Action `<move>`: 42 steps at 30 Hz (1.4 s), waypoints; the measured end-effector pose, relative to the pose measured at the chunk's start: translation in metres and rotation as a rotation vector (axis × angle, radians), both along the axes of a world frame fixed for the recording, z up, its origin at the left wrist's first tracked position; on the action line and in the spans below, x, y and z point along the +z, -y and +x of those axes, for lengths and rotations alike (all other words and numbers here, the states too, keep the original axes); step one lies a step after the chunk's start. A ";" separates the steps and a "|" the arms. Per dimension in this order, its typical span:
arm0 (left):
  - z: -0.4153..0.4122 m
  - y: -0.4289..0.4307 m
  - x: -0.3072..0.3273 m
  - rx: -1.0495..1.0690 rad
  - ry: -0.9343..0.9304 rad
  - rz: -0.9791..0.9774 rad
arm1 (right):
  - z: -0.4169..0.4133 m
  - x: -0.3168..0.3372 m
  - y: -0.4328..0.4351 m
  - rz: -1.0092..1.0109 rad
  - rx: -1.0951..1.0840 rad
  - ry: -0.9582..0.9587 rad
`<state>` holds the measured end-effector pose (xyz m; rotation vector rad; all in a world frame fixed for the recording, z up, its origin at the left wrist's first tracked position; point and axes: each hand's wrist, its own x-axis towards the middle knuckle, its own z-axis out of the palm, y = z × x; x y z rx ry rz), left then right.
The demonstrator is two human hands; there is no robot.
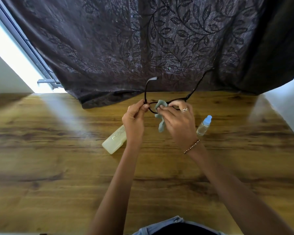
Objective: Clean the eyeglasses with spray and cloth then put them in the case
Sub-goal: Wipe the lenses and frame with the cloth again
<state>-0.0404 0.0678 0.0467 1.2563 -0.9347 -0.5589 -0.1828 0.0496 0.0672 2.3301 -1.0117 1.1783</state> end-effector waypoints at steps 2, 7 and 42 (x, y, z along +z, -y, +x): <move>0.004 -0.002 0.001 -0.069 0.009 -0.007 | -0.002 0.001 0.000 -0.003 0.008 0.007; 0.018 0.003 0.021 -0.311 -0.121 0.240 | -0.004 -0.005 0.000 -0.019 0.063 0.004; 0.024 0.032 0.024 -0.652 0.399 0.606 | -0.016 -0.006 -0.001 0.705 0.083 0.758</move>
